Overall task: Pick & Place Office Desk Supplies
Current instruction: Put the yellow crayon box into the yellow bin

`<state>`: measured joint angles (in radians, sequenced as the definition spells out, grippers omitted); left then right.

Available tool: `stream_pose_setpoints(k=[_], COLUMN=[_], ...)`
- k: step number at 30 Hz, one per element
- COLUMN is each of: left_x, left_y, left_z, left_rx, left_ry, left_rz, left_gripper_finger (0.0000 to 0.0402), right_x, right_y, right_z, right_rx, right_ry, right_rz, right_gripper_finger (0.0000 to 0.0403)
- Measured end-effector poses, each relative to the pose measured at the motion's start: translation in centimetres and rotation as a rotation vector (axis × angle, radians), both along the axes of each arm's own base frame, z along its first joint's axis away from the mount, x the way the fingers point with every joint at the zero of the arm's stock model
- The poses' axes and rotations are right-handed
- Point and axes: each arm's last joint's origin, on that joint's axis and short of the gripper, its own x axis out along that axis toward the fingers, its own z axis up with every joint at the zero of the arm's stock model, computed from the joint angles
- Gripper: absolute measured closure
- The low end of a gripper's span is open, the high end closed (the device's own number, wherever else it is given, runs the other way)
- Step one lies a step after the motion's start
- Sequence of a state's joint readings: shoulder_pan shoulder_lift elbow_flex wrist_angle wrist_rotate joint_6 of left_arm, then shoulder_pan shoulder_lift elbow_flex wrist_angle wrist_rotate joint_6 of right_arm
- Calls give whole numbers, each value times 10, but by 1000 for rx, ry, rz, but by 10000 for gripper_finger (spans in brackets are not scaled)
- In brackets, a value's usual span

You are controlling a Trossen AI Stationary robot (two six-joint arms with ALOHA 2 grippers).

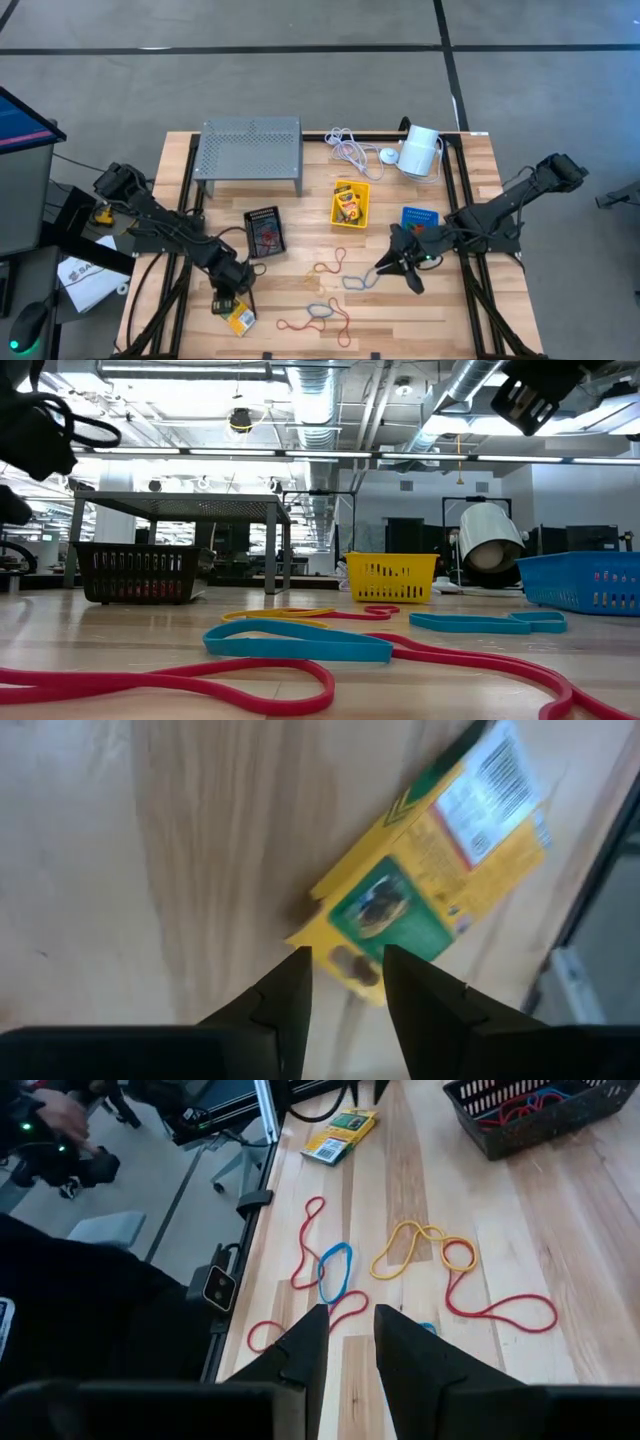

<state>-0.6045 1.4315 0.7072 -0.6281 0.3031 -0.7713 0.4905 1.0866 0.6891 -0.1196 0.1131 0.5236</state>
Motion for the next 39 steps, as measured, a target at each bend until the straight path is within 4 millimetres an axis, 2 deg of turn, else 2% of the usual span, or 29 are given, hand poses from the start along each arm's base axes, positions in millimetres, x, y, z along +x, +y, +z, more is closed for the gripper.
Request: stream_pose_setpoints(k=[8,19,32,39], left_x=[-5,-1,0,2], left_y=[6,3,1,-1], left_z=[-5,-4,-4,-17], left_rx=[68,45,31,10], left_ry=[-31,-136,-168,-111], left_rz=[-146,-291,-342,-397], left_gripper_finger=[277,274,270,270], right_x=[0,1,1,1], right_y=[0,-2,-2,-1], right_z=[0,0,0,0], right_rx=[0,0,0,0], right_ry=[0,0,0,0], right_rz=[0,-9,-9,-6], right_gripper_finger=[322,322,322,322])
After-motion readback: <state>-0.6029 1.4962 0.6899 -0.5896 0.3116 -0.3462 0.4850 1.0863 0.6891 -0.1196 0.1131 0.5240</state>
